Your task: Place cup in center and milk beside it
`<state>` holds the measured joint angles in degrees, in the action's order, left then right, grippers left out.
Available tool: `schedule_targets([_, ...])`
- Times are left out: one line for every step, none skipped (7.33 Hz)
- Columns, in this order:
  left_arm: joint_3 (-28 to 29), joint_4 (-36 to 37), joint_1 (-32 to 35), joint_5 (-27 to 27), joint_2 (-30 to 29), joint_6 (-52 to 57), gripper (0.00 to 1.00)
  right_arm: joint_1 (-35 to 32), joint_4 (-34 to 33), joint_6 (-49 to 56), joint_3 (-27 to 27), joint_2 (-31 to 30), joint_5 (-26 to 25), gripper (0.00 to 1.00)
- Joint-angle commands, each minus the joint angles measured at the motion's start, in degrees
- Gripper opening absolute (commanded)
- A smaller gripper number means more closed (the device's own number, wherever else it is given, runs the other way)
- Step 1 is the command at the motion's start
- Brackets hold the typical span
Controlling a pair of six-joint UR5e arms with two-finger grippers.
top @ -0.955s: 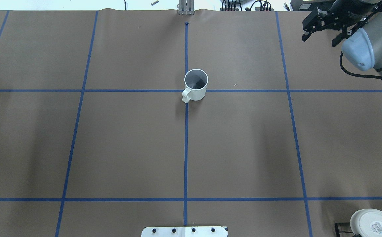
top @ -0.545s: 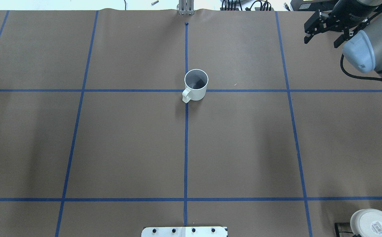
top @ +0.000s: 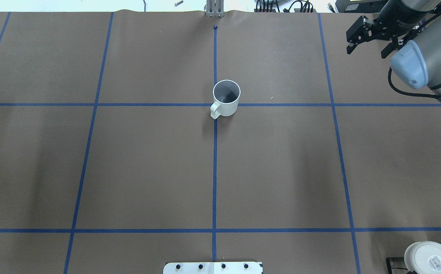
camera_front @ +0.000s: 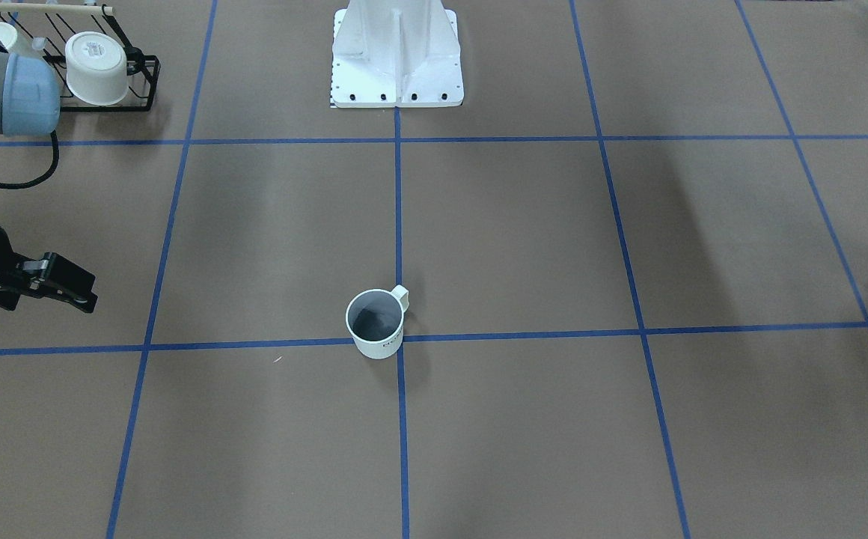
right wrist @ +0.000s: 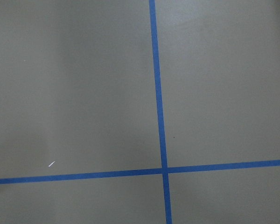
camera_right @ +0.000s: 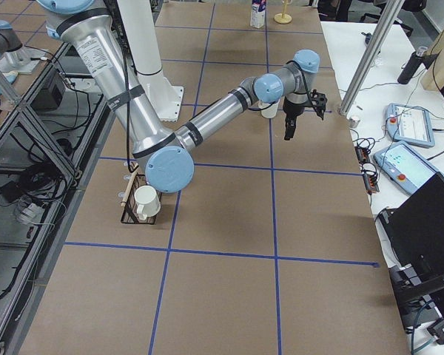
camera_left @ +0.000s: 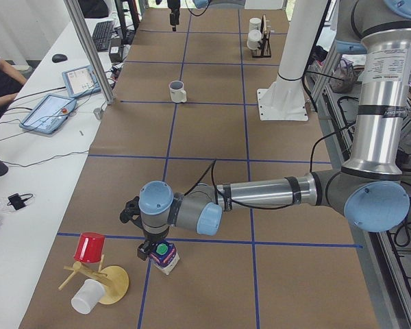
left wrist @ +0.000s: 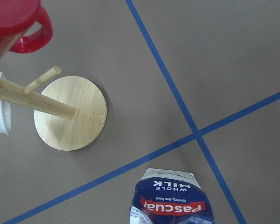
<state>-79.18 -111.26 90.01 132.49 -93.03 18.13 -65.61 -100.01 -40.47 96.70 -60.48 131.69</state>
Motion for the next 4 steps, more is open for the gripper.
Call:
schedule_targets([2.00,-1.67,-0.36,-0.03,0.04,0.07,0.97,0.30,-0.01,-0.05,0.07,-0.17,-0.20,1.00])
schedule_targets([2.97,-2.21,-0.36,-0.03,-0.05,2.33,0.97,0.65,-0.01,-0.13,0.07,-0.17,-0.20,1.00])
schedule_targets([3.76,-2.21,-0.36,0.05,-0.31,3.74,0.97,0.66,-0.01,-0.22,0.07,-0.08,-0.29,1.00])
schedule_targets([3.16,-1.86,-0.36,0.23,-0.31,3.24,0.97,0.66,-0.01,-0.22,0.07,-0.08,-0.29,1.00])
